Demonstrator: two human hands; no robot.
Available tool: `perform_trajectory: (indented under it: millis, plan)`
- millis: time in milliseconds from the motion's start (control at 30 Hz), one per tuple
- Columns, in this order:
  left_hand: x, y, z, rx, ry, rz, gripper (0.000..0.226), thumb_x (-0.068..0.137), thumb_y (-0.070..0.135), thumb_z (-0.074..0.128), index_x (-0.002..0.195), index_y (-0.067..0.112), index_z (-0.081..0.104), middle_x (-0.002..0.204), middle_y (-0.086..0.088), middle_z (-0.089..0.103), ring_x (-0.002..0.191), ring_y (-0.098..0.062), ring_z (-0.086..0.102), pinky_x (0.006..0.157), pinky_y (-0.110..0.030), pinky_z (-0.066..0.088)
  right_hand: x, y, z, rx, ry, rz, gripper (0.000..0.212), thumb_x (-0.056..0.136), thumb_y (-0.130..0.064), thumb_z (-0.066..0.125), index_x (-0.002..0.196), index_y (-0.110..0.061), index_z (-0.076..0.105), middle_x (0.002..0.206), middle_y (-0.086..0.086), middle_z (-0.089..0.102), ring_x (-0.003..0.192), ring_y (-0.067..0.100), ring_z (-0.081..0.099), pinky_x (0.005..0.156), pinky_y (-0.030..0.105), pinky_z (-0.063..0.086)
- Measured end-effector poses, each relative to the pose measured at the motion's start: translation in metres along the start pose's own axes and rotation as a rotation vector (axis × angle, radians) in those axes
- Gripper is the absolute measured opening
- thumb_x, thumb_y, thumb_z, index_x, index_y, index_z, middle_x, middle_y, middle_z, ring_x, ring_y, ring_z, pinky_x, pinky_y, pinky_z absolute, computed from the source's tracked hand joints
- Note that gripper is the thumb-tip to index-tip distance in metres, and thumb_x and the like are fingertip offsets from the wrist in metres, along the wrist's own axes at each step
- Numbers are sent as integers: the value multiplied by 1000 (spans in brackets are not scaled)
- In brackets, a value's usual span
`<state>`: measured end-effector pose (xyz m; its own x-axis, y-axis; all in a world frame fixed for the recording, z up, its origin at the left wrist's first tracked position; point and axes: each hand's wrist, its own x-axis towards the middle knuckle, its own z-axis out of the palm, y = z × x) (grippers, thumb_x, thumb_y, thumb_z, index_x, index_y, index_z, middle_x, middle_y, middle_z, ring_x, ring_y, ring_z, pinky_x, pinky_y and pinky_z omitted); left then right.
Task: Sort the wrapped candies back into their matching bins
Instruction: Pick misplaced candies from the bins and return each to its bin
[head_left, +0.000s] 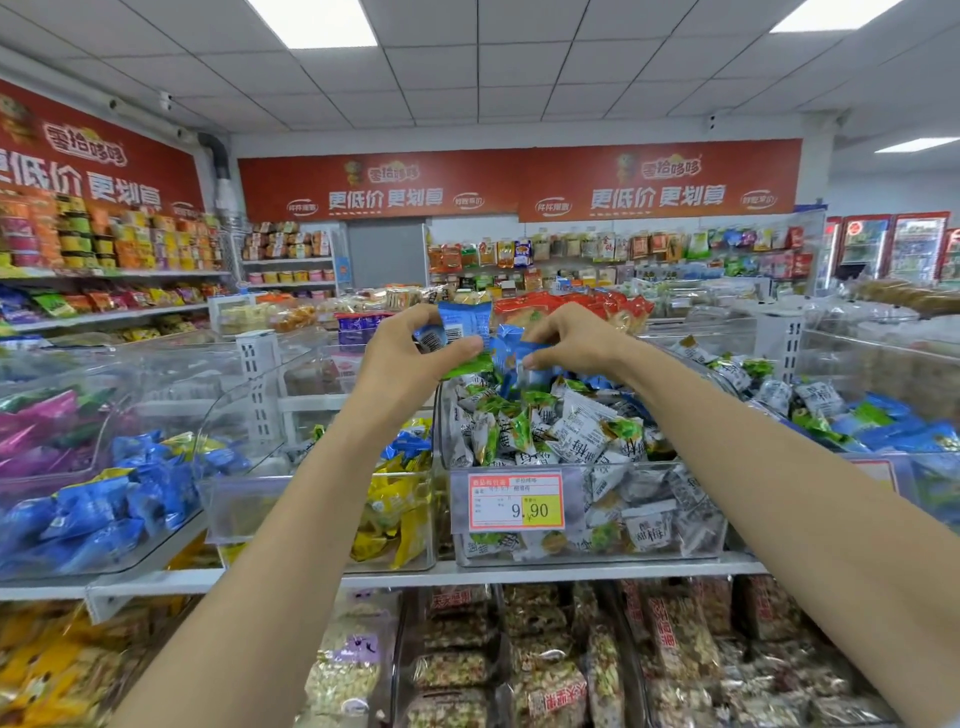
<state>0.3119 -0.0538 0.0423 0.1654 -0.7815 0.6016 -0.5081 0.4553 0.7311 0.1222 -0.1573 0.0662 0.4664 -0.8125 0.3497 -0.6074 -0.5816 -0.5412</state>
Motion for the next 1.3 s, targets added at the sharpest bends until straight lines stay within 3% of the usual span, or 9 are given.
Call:
perform_trajectory:
  millis: [233,333,467,567,767,900,967,1133,1300]
  plan:
    - [-1,14,9,-89,7,20,35,82,39,74,106,18,60,78,7,48,72,-12,48,76,-34,44,-28,-2,-42,304,101,-6,12,91,-10,63,99,-2,68,80,10,66,53,12,51,46,16,40]
    - [-3,29,23,-103,1,44,56,84,39,72,131,15,54,107,15,56,100,-11,53,91,-30,38,-46,2,-68,343,204,-51,13,92,-9,61,103,-3,65,96,10,67,75,11,65,64,15,53]
    - [-8,51,55,-103,-67,82,59,86,42,68,137,18,49,143,-7,48,133,-28,44,105,-43,38,-74,33,-114,353,305,-47,23,94,-13,60,112,1,62,110,16,66,98,24,64,90,33,54]
    - [-9,73,89,-137,-147,114,58,88,41,67,140,26,47,150,0,43,138,-23,39,106,-39,35,-96,66,-144,297,345,28,22,93,-11,60,102,9,61,97,18,60,90,25,59,86,33,51]
    - [-15,116,163,-8,-339,228,36,93,34,62,127,34,51,135,-14,50,125,-35,44,99,-45,42,-139,113,-180,-15,8,177,28,92,-12,62,87,15,58,77,19,48,73,23,49,69,29,46]
    - [-18,126,196,198,-436,316,32,94,35,60,124,34,51,130,10,54,76,7,59,73,-24,42,-142,135,-185,-194,-268,200,25,92,-14,63,87,11,61,73,11,54,67,18,53,70,30,48]
    - [-19,125,208,340,-491,286,36,94,35,60,128,31,50,120,4,58,64,7,52,68,-26,37,-138,145,-184,-257,-287,175,19,92,-16,64,80,-1,64,68,2,57,62,13,54,67,27,49]
    - [-24,121,224,571,-541,200,55,92,39,62,141,27,41,126,-9,60,106,-27,61,91,-48,49,-129,162,-185,-255,-188,98,23,89,-13,67,112,-13,64,98,0,66,86,11,61,73,19,47]
    - [-34,122,224,466,-313,290,30,93,32,62,122,22,62,118,3,65,108,-12,58,97,-36,46,-113,164,-175,-201,-110,-1,21,93,-12,60,113,-10,68,109,5,69,99,18,65,90,34,54]
